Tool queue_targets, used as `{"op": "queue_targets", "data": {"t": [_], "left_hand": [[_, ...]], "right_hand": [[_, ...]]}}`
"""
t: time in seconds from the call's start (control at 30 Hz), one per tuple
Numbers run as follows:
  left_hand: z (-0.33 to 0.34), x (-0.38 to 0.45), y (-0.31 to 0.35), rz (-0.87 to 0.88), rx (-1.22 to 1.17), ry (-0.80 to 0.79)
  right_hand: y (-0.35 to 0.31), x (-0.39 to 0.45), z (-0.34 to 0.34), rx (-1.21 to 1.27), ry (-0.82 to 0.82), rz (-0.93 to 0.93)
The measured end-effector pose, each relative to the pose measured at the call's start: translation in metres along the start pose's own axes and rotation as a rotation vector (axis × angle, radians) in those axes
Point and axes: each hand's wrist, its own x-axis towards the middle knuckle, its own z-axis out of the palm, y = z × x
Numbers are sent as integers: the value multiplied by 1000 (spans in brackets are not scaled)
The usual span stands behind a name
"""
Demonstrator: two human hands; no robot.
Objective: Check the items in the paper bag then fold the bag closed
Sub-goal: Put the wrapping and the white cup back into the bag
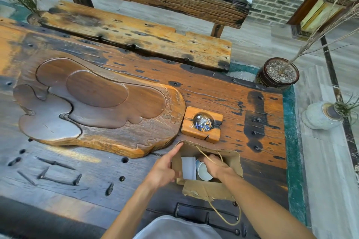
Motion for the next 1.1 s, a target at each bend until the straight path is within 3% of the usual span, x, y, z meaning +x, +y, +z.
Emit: {"op": "queue_targets", "data": {"t": [0.2, 0.47, 0.77, 1.1], "left_hand": [[0, 5, 2, -20, -57, 7], [0, 4, 6, -24, -48, 12], [0, 5, 10, -18, -51, 8], [3, 9, 7, -3, -29, -3]], "right_hand": [[4, 5, -3, 164, -26, 24], [5, 0, 6, 812, -204, 193], [22, 7, 9, 689, -93, 368], [18, 20, 15, 751, -55, 480]]}}
